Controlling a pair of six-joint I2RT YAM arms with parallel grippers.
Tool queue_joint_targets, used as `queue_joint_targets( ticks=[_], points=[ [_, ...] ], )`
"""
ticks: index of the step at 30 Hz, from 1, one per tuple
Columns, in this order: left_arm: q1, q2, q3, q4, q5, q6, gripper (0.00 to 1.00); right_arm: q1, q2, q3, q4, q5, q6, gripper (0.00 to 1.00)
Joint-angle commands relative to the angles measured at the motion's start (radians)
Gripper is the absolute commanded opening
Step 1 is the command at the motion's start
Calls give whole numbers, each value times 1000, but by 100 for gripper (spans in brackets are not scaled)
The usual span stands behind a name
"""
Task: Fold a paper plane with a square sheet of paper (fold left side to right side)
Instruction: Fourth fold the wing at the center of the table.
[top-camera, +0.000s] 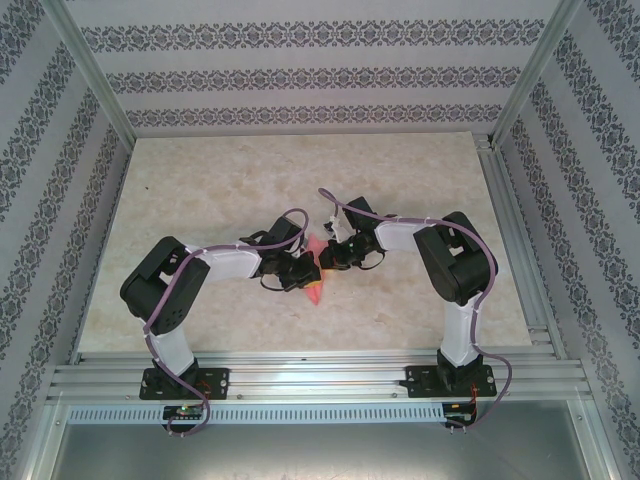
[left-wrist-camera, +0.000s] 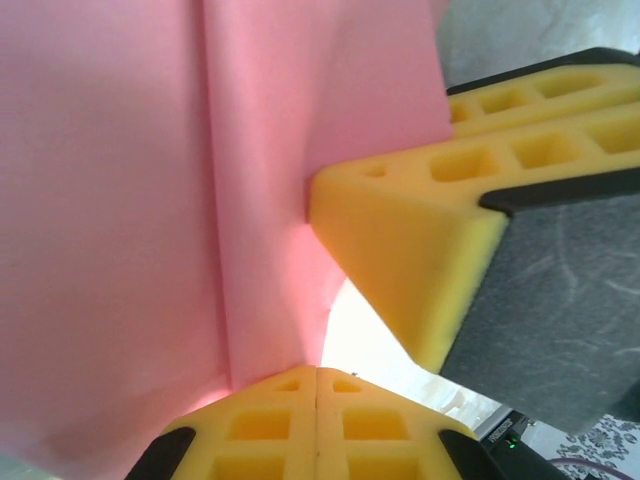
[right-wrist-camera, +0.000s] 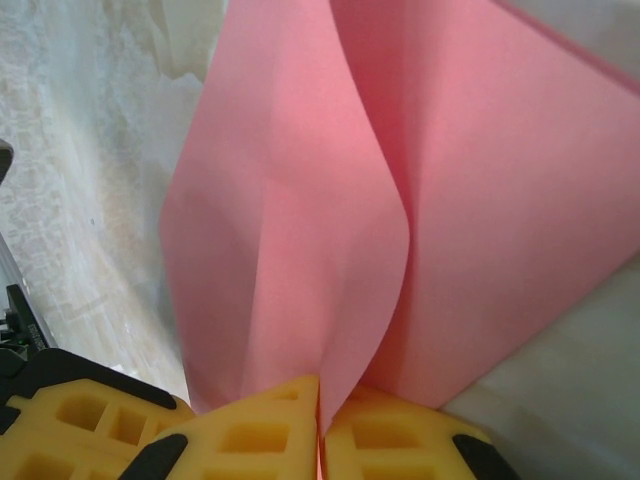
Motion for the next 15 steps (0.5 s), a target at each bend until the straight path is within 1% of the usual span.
queue_joint_targets(
  ticks=[1, 15],
  points=[
    [-10, 19, -13, -39, -30, 32, 0, 31, 59, -9, -40, 72, -25, 9],
    [-8, 35, -49, -31, -37, 35, 0, 34, 54, 6, -41, 61, -20, 11]
  ],
)
